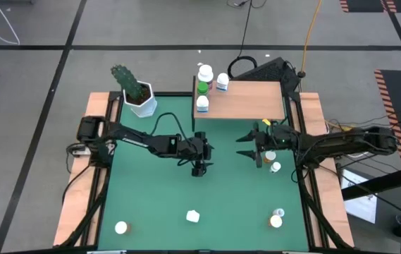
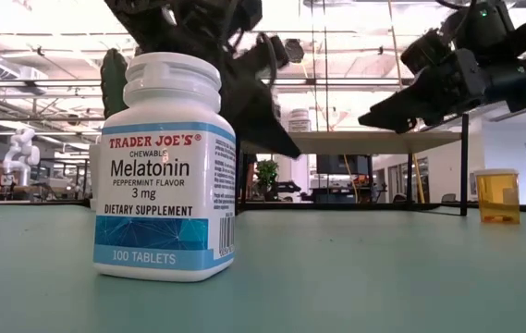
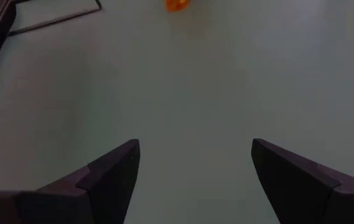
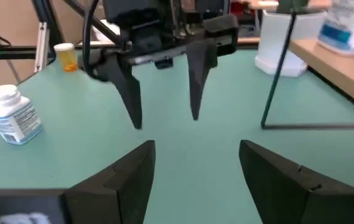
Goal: Pick and place medicine bottles onto shelf by color
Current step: Put the blue pill bottle on the shelf
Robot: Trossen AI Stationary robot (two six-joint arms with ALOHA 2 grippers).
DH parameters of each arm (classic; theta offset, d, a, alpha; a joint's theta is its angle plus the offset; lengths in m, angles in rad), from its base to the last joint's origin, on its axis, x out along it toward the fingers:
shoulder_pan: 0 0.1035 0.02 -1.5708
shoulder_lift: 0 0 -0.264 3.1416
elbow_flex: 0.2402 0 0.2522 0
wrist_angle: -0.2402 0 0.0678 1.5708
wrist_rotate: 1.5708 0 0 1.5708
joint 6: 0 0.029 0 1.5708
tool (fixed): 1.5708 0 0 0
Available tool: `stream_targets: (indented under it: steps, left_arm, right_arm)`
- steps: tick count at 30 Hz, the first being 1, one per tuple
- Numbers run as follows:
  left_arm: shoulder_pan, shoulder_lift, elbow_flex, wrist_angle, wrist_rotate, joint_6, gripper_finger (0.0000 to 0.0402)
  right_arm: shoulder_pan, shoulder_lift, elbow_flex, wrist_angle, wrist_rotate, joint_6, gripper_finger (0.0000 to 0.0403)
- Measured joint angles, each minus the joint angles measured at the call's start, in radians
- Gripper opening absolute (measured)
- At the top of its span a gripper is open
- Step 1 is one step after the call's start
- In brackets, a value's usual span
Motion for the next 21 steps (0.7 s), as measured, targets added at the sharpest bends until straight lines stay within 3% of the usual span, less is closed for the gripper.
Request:
stream_targets:
  steps: [5, 11, 13, 16, 21]
  left_arm:
    - [-0.035, -0.116, 0.0, -0.137, 0.011, -0.066, 0.031]
    - [-0.151, -0.223, -0.022, -0.223, 0.358, -0.112, 0.0288]
    - [-0.22, -0.23, -0.045, -0.216, 0.392, -0.125, 0.0269]
    - [-0.321, -0.217, -0.09, -0.121, 0.343, -0.127, 0.0245]
    - [-0.434, -0.172, -0.157, 0.096, 0.13, -0.139, 0.0229]
  right_arm:
    - [0.028, 0.058, 0.032, 0.017, 0.047, -0.032, 0.0226]
    - [0.072, 0.142, 0.042, 0.077, 0.1, -0.021, 0.0226]
    - [0.093, 0.172, 0.044, 0.114, 0.102, 0.01, 0.0226]
    - [0.145, 0.202, 0.042, 0.148, 0.11, 0.077, 0.0226]
    - [0.281, 0.252, 0.043, 0.207, 0.257, 0.159, 0.0226]
